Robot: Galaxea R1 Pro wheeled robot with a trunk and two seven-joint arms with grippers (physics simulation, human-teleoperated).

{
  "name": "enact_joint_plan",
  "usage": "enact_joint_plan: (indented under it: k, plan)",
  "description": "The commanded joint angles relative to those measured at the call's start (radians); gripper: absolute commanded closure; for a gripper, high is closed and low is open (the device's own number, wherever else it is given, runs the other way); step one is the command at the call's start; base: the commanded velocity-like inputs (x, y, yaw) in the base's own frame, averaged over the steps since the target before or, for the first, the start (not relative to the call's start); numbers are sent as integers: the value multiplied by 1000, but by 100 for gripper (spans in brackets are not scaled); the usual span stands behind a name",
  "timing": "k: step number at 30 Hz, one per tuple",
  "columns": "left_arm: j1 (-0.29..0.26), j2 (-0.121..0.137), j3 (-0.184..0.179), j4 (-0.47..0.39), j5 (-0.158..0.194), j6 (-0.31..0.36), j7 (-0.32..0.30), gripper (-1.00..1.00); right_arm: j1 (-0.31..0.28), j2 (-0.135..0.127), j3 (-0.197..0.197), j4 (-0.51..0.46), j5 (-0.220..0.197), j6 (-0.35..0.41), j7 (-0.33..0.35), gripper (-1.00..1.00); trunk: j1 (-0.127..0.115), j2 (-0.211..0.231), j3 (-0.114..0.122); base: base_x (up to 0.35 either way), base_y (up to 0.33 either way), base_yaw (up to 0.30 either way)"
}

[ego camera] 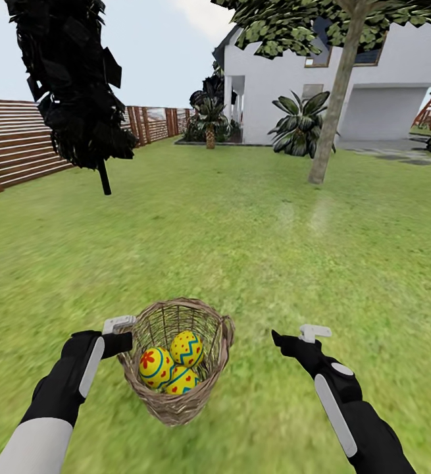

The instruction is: Take the three Easter eggs out of the wicker basket on the lawn in the garden, then place them on the lawn next to a single tree (choose any tree) so that all three eggs are next to the same tree and none are left in the basket.

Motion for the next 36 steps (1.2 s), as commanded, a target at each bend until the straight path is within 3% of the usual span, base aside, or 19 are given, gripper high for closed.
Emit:
enact_joint_plan:
  k: [1,6,36]
  plan:
    - [-1,0,1,-2,16,4,0,100,0,-1,2,-1,-8,4,-6,-100,-4,7,1,233,0,0]
    - [-1,1,1,-1,17,2,0,100,1,-1,2,-1,-8,4,-6,-100,-23,42,8,225,0,0]
    - [-1,1,3,-12,19,4,-15,100,1,-2,1,-1,-10,4,-3,-100,-138,252,54,36,-2,-53]
